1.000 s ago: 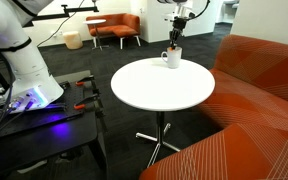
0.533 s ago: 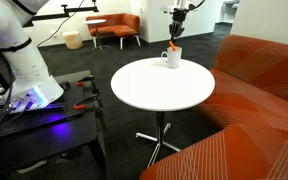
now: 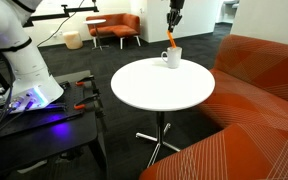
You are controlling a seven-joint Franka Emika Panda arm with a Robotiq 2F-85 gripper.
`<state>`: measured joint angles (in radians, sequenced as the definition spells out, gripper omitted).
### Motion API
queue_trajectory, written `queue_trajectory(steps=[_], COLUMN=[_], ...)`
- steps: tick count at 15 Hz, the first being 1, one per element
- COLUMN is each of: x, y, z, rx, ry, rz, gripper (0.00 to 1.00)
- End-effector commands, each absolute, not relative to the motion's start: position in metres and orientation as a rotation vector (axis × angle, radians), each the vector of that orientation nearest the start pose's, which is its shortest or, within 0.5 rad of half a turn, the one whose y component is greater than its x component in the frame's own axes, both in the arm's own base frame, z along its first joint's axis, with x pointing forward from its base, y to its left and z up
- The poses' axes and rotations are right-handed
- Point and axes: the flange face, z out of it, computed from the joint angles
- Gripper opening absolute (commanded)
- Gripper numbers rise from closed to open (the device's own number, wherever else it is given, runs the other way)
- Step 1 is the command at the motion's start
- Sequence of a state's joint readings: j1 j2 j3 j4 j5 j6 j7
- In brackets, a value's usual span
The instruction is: Remove the marker from the cup and put it on the table
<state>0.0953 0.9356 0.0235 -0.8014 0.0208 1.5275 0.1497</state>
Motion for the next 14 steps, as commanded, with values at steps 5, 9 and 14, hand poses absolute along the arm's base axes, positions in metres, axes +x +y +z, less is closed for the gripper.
queue_trajectory(steps=[5, 9, 14], x=[0.725, 0.704, 0.672], y=[0.088, 0.08, 0.067], z=[0.409, 0.422, 0.418], rx=[-3.148, -3.151, -3.155], ry=[0.196, 0.285, 0.411], rz=[0.332, 0.329, 0.377], gripper=[0.04, 0.04, 0.04])
